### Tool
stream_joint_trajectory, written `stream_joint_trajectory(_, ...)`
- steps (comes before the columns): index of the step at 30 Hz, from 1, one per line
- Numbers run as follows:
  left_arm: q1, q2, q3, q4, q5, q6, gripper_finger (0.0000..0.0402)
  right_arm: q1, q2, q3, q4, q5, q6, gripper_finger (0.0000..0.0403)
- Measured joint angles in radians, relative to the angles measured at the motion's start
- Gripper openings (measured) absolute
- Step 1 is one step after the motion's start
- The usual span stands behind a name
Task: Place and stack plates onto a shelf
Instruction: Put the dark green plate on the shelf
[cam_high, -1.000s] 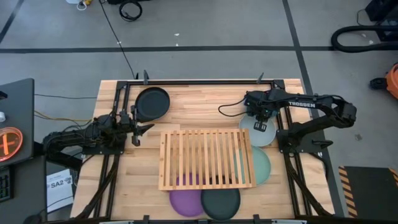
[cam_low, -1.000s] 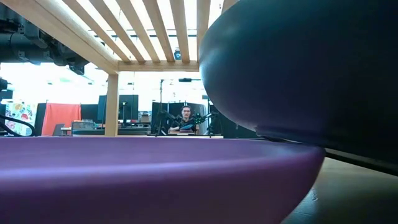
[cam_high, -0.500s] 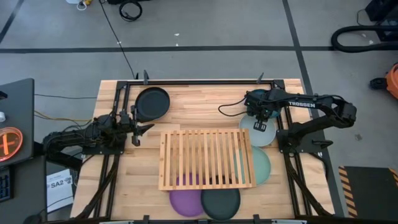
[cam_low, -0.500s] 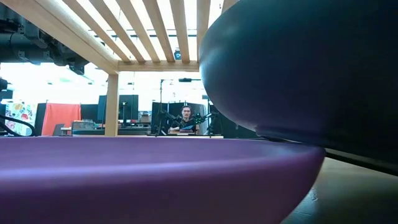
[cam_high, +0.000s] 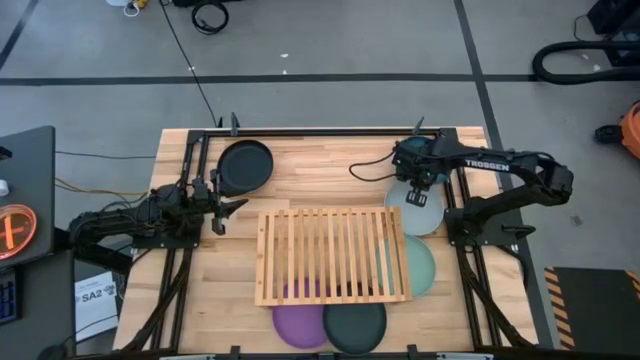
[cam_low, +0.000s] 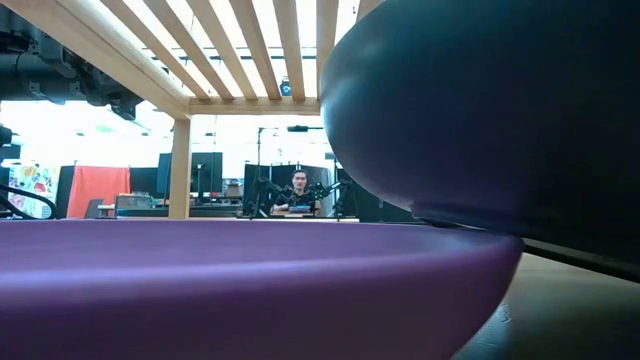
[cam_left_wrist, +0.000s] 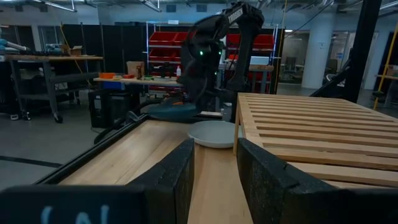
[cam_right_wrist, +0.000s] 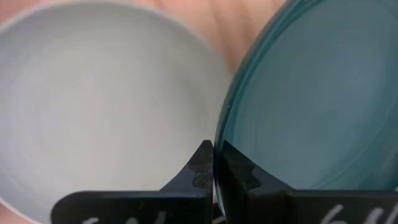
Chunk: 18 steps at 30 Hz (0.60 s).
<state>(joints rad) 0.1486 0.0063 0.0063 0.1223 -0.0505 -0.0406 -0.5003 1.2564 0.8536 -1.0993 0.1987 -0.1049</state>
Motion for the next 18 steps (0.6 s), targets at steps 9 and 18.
stream_joint_trajectory(9,0.0,0.0,0.0,0.0,0.0,0.0,0.0125,0.0,0.0,0.213,-0.098,0.021,-0.029,0.0013)
stream_joint_trajectory(18,0.0,0.0,0.0,0.009,0.0,0.0,0.0125,0.026,0.0,0.458,-0.099,0.017,-0.051,0.0013)
